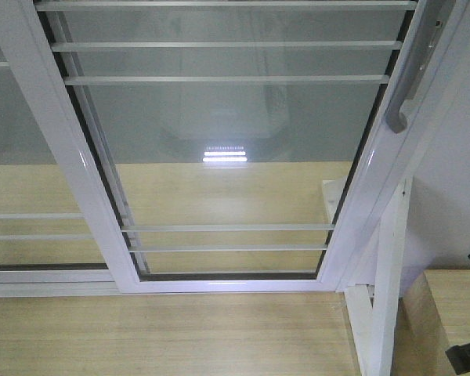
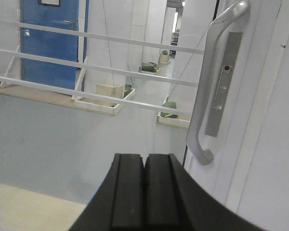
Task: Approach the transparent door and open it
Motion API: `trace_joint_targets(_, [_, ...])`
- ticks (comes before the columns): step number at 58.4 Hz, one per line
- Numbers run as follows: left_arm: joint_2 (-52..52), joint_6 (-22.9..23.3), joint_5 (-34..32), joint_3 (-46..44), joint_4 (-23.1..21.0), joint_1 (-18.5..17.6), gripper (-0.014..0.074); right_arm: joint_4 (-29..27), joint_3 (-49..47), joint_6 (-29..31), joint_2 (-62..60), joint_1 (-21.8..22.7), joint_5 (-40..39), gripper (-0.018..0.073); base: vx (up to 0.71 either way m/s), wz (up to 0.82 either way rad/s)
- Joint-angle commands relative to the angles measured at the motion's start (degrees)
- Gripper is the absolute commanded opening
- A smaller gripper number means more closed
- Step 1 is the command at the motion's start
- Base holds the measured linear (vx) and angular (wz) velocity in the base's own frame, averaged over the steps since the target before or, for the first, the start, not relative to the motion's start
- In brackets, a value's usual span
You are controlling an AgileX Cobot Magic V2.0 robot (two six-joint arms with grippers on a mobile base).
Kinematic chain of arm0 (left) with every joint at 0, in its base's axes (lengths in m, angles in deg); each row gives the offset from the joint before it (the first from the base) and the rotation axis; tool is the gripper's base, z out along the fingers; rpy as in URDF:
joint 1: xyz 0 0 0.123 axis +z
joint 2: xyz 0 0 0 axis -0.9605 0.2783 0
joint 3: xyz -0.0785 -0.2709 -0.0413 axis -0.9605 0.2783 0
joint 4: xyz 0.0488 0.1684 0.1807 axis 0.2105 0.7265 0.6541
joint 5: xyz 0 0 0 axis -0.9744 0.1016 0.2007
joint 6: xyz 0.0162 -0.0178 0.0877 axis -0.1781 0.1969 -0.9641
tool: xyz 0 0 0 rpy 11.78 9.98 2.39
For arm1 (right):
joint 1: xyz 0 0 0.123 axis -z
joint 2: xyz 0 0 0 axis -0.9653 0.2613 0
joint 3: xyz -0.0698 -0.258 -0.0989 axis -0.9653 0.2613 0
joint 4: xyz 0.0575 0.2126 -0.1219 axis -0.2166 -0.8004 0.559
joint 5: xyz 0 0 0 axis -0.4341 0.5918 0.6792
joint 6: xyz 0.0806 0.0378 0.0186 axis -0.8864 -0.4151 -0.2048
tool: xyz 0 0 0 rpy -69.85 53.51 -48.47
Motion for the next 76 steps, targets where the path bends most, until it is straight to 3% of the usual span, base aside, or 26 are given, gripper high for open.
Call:
trace_joint_targets(1, [-0.22, 0.26, -4.95, 0.40, -0.13, -0.03, -0.0006, 0.16, 0.04, -0.02, 0.64, 0.15, -4.19, -0.0006, 0.00, 0.00])
trace_joint_targets(15, [-0.22, -0.01, -5.29, 0.40, -0.06, -0.04, -0.0006, 0.16, 0.04, -0.02, 0.64, 0.15, -4.19, -0.0006, 0.00, 0.00])
trace_joint_targets(24, [-0.22, -0.59, -8.98, 0.40, 1.79, -0.04, -0.0006, 0.16, 0.04, -0.02, 0.64, 0.15, -4.99, -0.0006, 0.00, 0.00])
trace_joint_targets(39, [-0.22, -0.91, -29.18, -0.05, 1.34, -0.04, -0.0006, -0.24, -0.83, -0.02, 0.64, 0.22, -14.72, -0.0006, 0.00, 0.00])
trace_joint_targets(47, [1.94, -1.81, -23.91, -4.09, 1.38, 0.00, -0.0006, -0.63, -5.82, 1.59, 2.98, 0.22, -9.34, -0.0006, 0.00, 0.00])
trace_joint_targets(55, [10.42, -5.96, -21.88, -12.29, 1.38, 0.01, -0.0006, -0.75, -14.82, 2.78, 12.54, 0.22, -6.23, -0.0006, 0.00, 0.00])
trace_joint_targets(63, [24.01, -5.79, -23.27, -22.05, 1.30, 0.01, -0.0006, -3.42, -26.08, 2.74, 26.40, 0.22, -6.99, -0.0006, 0.00, 0.00])
trace_joint_targets(76, [44.46, -5.31, -25.02, -35.64, 1.30, 0.01, -0.0006, -3.04, -42.36, 2.89, 47.18, 0.22, -7.23, -0.0006, 0.00, 0.00])
